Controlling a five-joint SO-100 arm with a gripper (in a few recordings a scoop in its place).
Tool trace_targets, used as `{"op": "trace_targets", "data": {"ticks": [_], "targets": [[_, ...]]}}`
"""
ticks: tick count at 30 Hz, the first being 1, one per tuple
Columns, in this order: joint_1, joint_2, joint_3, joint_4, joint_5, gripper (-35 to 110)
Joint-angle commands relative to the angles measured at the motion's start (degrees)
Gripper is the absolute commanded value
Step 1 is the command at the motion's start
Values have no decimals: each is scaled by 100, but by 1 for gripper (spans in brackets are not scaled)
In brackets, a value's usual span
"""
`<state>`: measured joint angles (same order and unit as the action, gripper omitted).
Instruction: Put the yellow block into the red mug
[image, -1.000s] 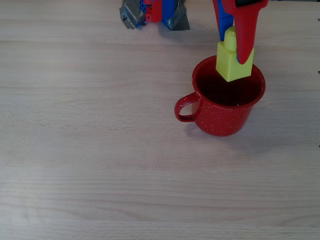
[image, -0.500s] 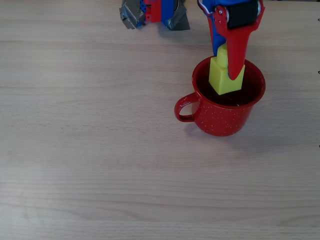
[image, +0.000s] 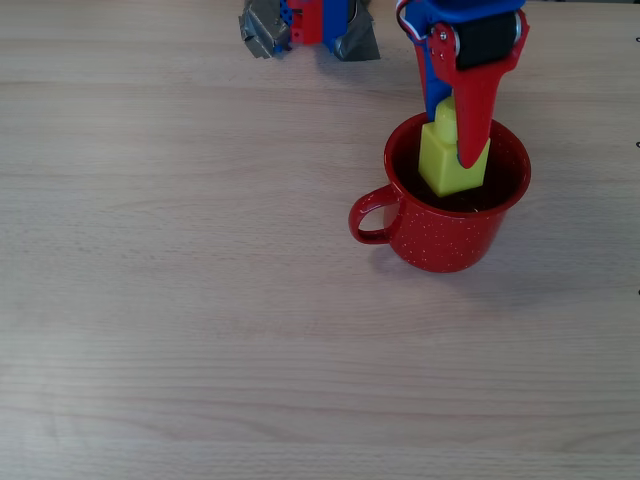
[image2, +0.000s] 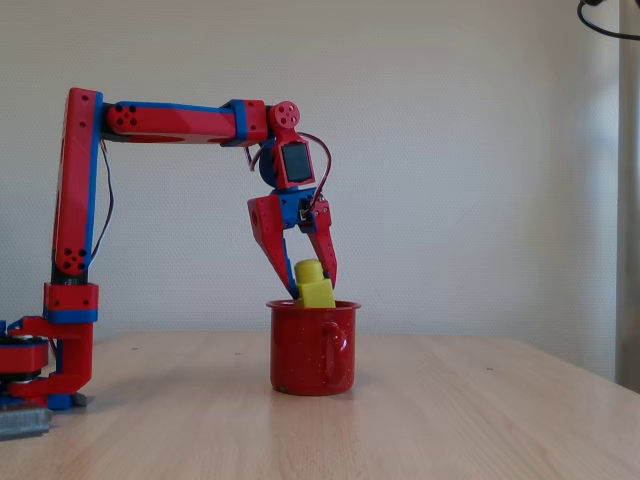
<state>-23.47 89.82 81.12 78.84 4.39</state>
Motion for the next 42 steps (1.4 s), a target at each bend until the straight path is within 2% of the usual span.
{"op": "trace_targets", "data": {"ticks": [1,5,13,16,29,31,35,42], "targets": [[18,229,-62,0,-26,0],[26,229,-62,0,-26,0],[44,246,-62,53,-53,30],[44,264,-62,79,-62,34],[149,404,-545,281,-149,25],[193,439,-686,316,-185,21],[299,571,-844,308,-255,0],[589,914,-844,-123,-308,0]]}}
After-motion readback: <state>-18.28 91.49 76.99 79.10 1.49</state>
